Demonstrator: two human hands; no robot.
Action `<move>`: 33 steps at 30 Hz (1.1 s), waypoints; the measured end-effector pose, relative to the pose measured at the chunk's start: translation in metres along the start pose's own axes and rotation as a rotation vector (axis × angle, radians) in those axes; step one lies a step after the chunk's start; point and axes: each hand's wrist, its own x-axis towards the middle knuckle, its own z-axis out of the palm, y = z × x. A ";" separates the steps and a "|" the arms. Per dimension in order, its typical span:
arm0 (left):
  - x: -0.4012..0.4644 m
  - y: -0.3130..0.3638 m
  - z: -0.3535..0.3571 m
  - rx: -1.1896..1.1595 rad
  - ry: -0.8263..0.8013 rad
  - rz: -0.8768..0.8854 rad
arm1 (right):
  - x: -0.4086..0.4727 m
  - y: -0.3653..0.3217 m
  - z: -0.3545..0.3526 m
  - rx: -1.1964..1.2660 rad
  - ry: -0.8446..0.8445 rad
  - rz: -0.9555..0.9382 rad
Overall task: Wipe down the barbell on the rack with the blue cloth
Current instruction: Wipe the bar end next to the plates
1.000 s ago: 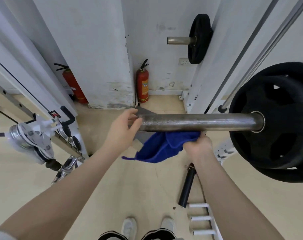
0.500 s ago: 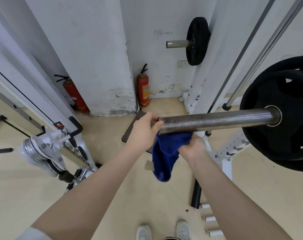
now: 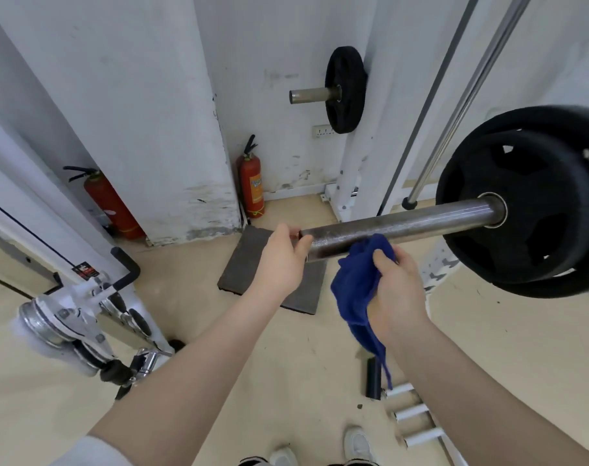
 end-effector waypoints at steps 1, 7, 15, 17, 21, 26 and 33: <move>-0.001 -0.001 -0.001 -0.042 -0.027 -0.026 | -0.004 0.002 0.006 -0.147 0.005 -0.165; 0.004 -0.003 -0.003 -0.099 -0.145 -0.051 | 0.033 0.026 0.037 -1.473 -0.063 -1.073; 0.005 -0.005 0.000 -0.017 -0.140 -0.038 | 0.082 -0.026 0.023 -1.854 0.166 -0.880; 0.002 -0.003 0.001 0.005 -0.116 -0.003 | 0.070 -0.003 0.014 -1.869 0.049 -1.134; 0.001 -0.004 0.003 0.049 -0.117 0.004 | 0.092 -0.030 -0.035 -1.838 0.022 -1.265; -0.003 0.001 -0.001 0.560 0.058 0.190 | 0.130 -0.081 -0.101 -1.682 0.422 -0.928; -0.013 0.033 0.039 0.642 0.132 0.402 | 0.111 -0.058 -0.066 -1.493 0.040 -0.989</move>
